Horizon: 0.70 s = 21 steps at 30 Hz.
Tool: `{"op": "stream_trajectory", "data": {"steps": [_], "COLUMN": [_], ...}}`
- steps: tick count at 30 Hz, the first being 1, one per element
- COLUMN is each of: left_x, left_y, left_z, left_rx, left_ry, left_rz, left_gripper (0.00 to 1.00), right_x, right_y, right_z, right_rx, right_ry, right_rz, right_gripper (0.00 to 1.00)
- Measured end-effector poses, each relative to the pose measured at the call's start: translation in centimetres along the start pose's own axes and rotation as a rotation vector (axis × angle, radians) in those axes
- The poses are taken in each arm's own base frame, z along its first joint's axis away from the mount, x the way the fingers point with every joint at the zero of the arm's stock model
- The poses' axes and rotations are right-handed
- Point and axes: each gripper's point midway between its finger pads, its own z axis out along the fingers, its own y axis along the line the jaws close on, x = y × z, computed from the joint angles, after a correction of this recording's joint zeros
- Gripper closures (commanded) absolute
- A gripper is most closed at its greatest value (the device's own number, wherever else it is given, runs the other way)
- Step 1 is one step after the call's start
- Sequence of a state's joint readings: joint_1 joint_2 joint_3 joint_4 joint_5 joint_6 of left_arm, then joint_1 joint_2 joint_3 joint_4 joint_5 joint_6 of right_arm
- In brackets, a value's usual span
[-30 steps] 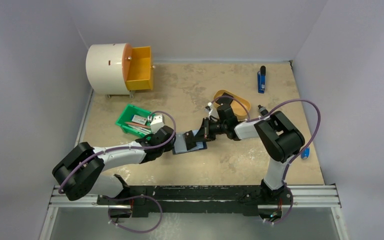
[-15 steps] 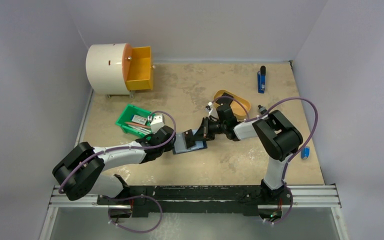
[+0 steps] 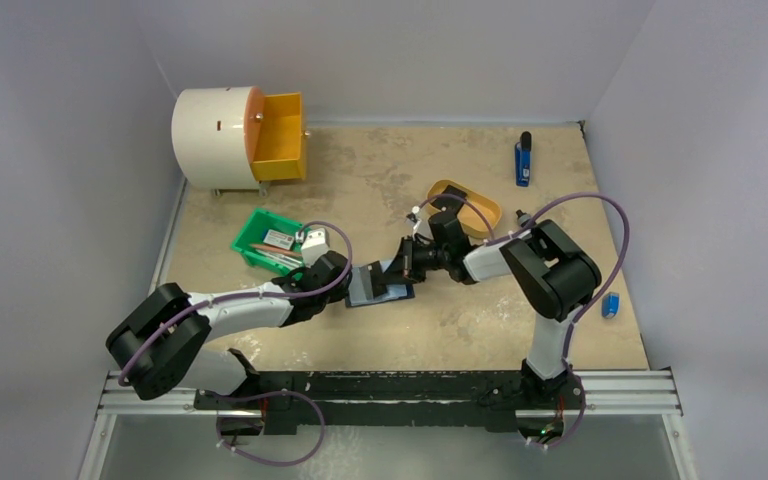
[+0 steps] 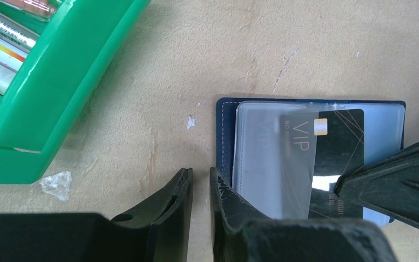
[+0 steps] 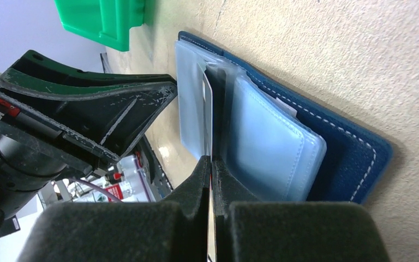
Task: Put the credit cards into the card holder
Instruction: Insert the credit card into the card holder.
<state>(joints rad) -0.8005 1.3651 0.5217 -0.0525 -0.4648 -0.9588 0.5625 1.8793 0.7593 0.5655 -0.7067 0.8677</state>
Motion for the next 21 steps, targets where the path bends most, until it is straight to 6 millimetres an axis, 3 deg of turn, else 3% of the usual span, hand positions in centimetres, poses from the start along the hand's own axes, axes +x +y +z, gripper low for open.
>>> {"op": "stream_trajectory", "data": {"steps": [2,7,10,21], "left_x": [0.0,0.0,0.1,0.3], "left_y": [-0.1,-0.1,-0.4,-1.0], "left_z": [0.0,0.0,0.0,0.0], "left_rx": [0.002,0.005,0.017,0.048], "left_ry": [0.0,0.002,0.008,0.014], "left_rz": [-0.002,-0.003,-0.008,-0.034], "left_gripper": [0.83,0.83,0.83,0.83], "right_x": [0.1,0.3,0.7,1.2], "right_y": [0.1,0.2,0.0,0.5], "right_z": [0.1,0.2,0.3,0.2], "right_rx": [0.0,0.003,0.017,0.024], "right_ry": [0.004,0.01,0.023,0.038], "right_rz": [-0.001,-0.004,0.005,0.01], "right_gripper": [1.0,0.79,0.71,0.62]}}
